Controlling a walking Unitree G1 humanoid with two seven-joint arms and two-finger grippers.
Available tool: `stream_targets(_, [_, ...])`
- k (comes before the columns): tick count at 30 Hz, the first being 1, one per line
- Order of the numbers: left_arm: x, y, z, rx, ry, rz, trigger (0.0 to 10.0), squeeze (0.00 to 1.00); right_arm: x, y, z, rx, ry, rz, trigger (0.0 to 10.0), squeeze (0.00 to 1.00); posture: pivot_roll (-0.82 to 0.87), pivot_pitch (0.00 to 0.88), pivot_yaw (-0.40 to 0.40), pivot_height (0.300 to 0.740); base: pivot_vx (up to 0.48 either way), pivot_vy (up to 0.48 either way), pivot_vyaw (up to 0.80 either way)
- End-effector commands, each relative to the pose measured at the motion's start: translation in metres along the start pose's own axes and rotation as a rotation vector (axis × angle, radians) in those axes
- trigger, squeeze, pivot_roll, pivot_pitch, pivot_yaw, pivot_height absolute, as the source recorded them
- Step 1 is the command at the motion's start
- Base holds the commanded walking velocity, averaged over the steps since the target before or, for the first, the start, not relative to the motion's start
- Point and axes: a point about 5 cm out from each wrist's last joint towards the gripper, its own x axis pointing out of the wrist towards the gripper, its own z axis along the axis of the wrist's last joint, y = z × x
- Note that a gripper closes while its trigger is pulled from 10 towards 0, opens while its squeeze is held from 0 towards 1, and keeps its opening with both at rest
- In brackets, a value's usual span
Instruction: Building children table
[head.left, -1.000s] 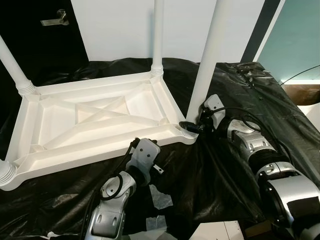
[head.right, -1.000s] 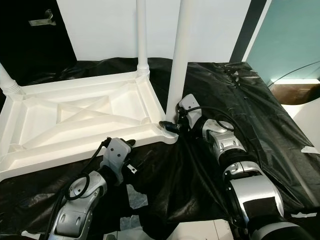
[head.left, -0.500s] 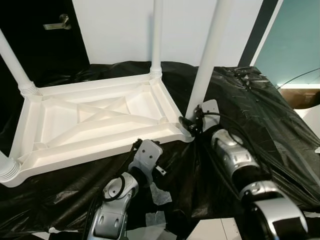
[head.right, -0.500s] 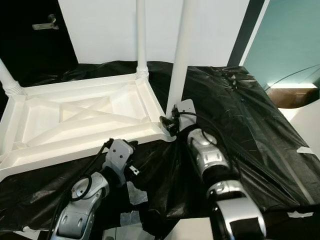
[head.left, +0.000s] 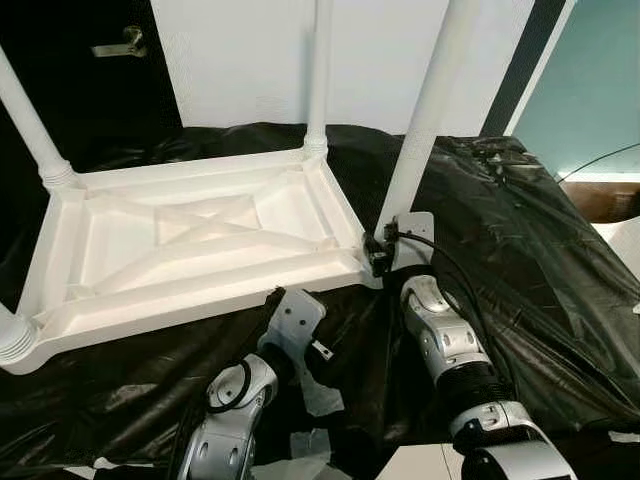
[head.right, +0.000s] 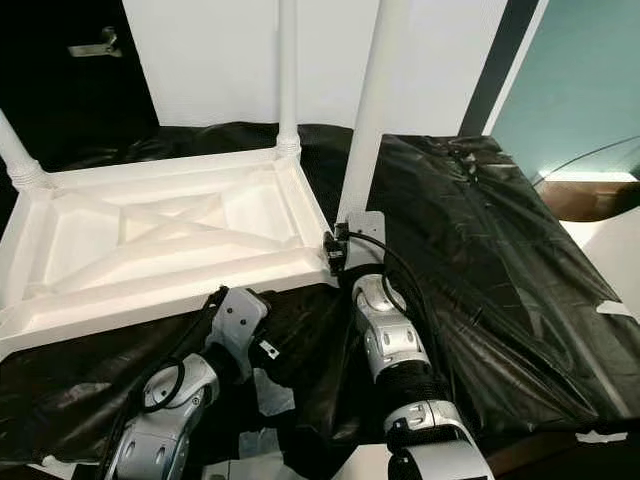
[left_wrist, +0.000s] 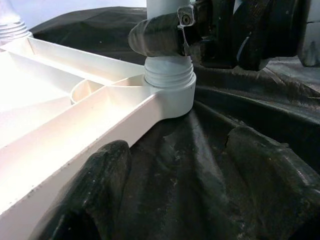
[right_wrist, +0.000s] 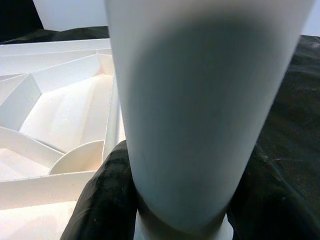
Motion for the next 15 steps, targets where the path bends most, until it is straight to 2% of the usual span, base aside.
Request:
stream_targets(1, [0.000,0.006,0.003,0.006,-0.002,0.134,10.0,0.00,-0.003,-0.005,-0.015,0.033,0.067,-0.024,10.0,0.00,0.18,0.026,-0.084,0.740,0.000,0.000,0.00])
stream_targets(4, [0.000,0.007,0.003,0.007,-0.004,0.138,10.0,0.00,-0.002,-0.007,-0.011,0.021,0.044,-0.015,10.0,0.00,0.18,0.025,-0.083,0.740,0.000,0.000,0.00])
stream_targets(5, [0.000,0.008,0.004,0.009,-0.005,0.139,10.0,0.00,-0.001,-0.009,-0.009,0.029,0.031,-0.008,10.0,0.49,0.18,0.025,-0.083,0.740,0.000,0.000,0.00])
stream_targets(6, [0.000,0.008,0.004,0.009,-0.005,0.139,10.0,0.00,-0.001,-0.009,-0.009,0.029,0.031,-0.008,10.0,0.49,0.18,0.025,-0.083,0.740,0.000,0.000,0.00])
stream_targets(7, [0.000,0.008,0.004,0.011,-0.007,0.141,10.0,0.00,-0.001,-0.010,-0.006,0.038,0.007,0.025,10.0,1.00,0.18,0.023,-0.080,0.740,0.000,0.000,0.00])
stream_targets(10, [0.000,0.010,0.005,0.014,-0.009,0.142,10.0,0.00,-0.002,-0.012,-0.002,0.053,-0.030,0.094,10.0,1.00,0.17,0.022,-0.078,0.740,0.000,0.000,0.00])
stream_targets(12, [0.000,0.012,0.005,0.017,-0.009,0.146,10.0,0.00,-0.005,-0.016,0.000,0.065,-0.050,0.237,10.0,1.00,0.17,0.021,-0.074,0.740,0.000,0.000,0.00])
stream_targets(15, [-0.001,0.013,0.004,0.018,-0.009,0.148,10.0,0.00,-0.006,-0.019,0.001,0.056,-0.056,0.288,10.0,1.00,0.17,0.023,-0.074,0.740,0.000,0.000,0.00])
